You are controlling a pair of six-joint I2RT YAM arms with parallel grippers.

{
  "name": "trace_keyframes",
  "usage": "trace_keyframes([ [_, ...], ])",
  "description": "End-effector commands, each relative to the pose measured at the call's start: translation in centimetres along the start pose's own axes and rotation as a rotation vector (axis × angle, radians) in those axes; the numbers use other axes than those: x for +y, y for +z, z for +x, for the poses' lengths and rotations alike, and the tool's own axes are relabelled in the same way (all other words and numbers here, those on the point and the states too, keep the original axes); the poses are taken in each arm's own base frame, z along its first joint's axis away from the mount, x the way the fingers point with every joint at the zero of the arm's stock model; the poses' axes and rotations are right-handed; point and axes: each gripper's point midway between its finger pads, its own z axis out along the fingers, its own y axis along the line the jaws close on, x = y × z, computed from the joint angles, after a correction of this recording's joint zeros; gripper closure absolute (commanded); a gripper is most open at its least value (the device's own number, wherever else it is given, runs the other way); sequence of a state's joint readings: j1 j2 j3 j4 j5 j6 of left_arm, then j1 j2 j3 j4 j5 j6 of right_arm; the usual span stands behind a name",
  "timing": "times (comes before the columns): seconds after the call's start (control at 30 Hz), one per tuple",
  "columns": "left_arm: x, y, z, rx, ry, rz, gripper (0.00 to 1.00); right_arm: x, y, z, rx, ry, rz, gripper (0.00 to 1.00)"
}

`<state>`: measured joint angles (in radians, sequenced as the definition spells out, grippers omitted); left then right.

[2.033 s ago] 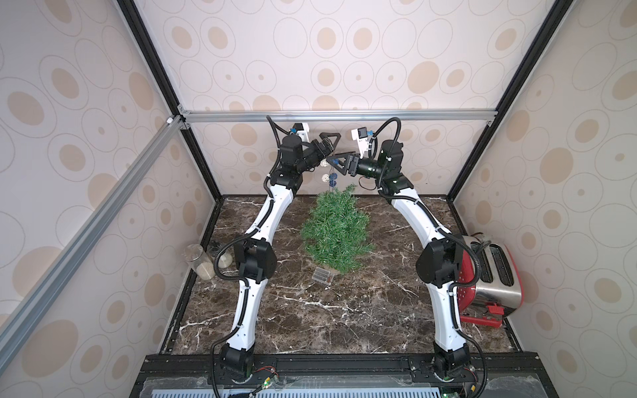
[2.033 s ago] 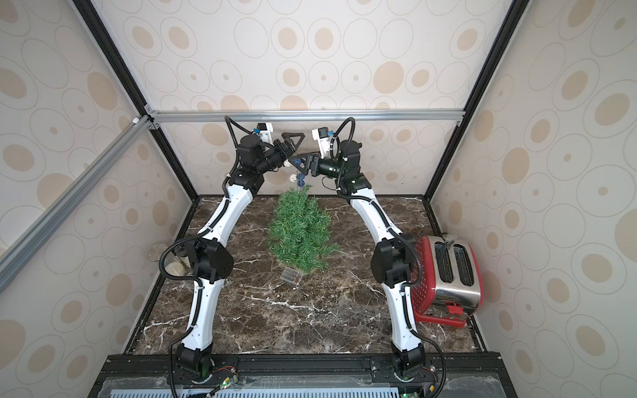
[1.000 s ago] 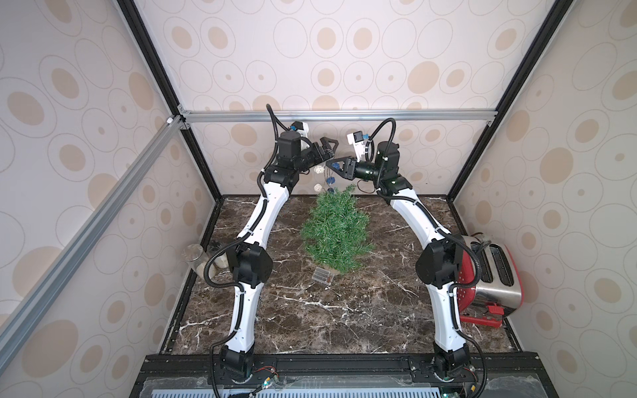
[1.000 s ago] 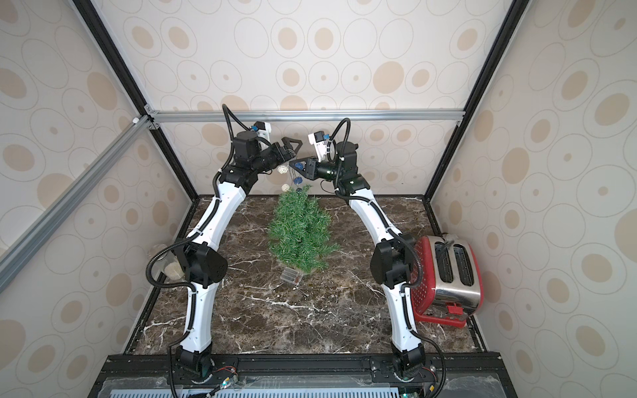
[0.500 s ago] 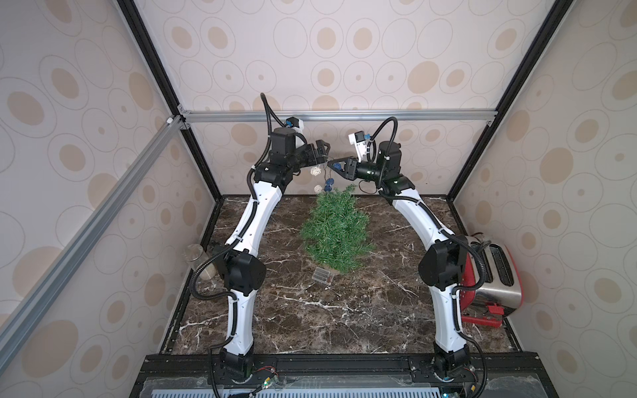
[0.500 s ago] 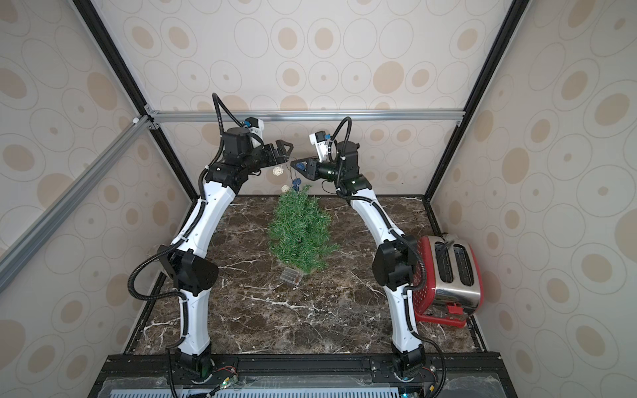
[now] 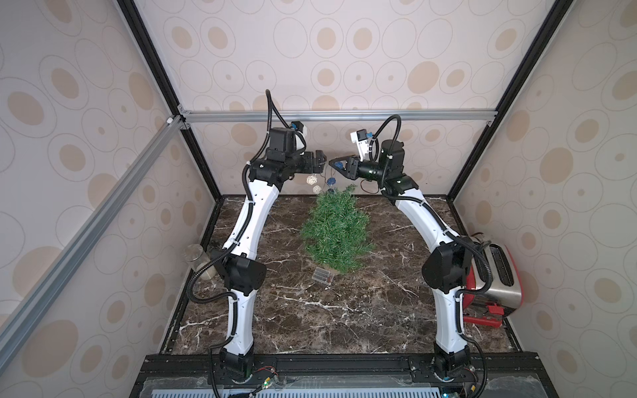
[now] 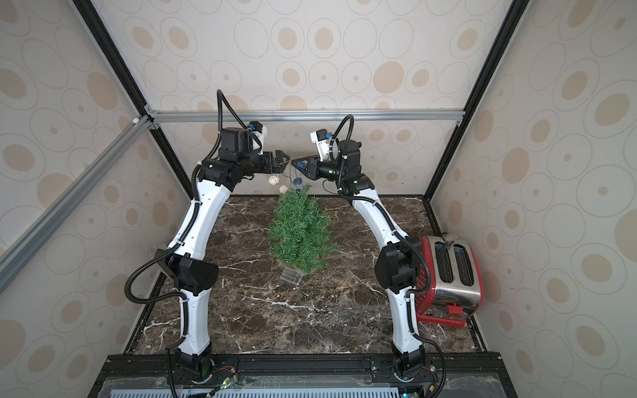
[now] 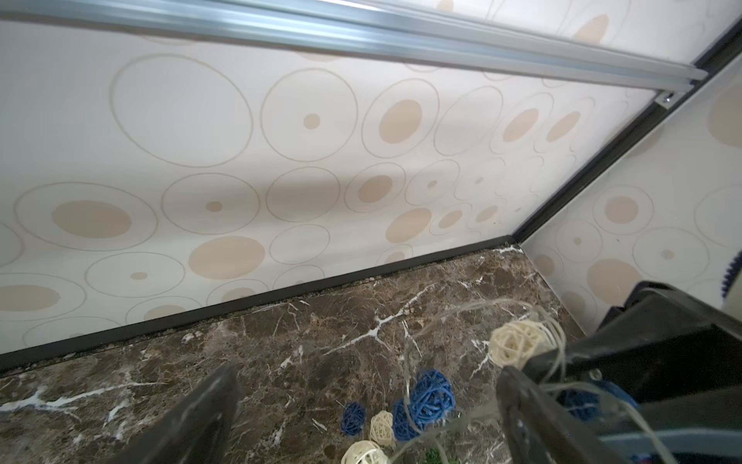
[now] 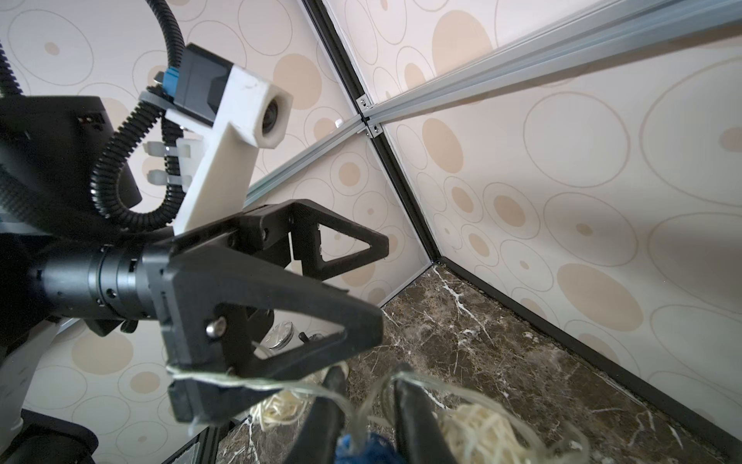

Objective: Remove string lights from the small christmas tree
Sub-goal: Remove the light string from the Christmas tree.

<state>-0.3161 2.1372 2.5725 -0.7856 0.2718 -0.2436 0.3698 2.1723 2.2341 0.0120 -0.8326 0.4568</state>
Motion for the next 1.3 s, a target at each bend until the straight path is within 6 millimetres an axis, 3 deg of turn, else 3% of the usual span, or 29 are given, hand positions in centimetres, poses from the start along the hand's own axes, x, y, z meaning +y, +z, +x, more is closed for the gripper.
trace_keyframes([
  [0.0, -1.2, -0.9, 2.2, 0.105, 0.092, 0.061, 0.01, 2.1, -0.4, -1.8, -0.027, -0.06, -0.006, 1.0],
  [0.33, 1.9, -1.4, 5.2, 0.225, 0.172, -0.095, 0.01, 3.7, 0.4, -0.9, 0.0, -0.097, -0.013, 1.0],
  [0.57, 4.3, -1.8, 5.4, 0.244, 0.197, -0.236, 0.01, 5.0, 0.3, -0.9, -0.009, -0.128, -0.012, 1.0],
  [0.63, 3.9, -1.8, 5.5, 0.25, 0.205, -0.209, 0.01, 5.0, 0.4, -1.1, -0.013, -0.129, -0.009, 1.0],
  [0.87, -0.8, -1.5, 6.8, 0.279, 0.273, 0.052, 0.01, 4.9, 1.8, -2.3, -0.037, -0.113, -0.025, 1.0],
  [1.03, -0.9, -1.4, 7.8, 0.308, 0.298, 0.063, 0.01, 4.7, 2.6, -2.4, -0.034, -0.108, -0.023, 1.0],
  [1.27, -2.7, -2.5, 4.0, 0.122, 0.271, 0.119, 0.01, 1.7, 3.2, -1.4, -0.023, -0.064, 0.049, 1.0],
])
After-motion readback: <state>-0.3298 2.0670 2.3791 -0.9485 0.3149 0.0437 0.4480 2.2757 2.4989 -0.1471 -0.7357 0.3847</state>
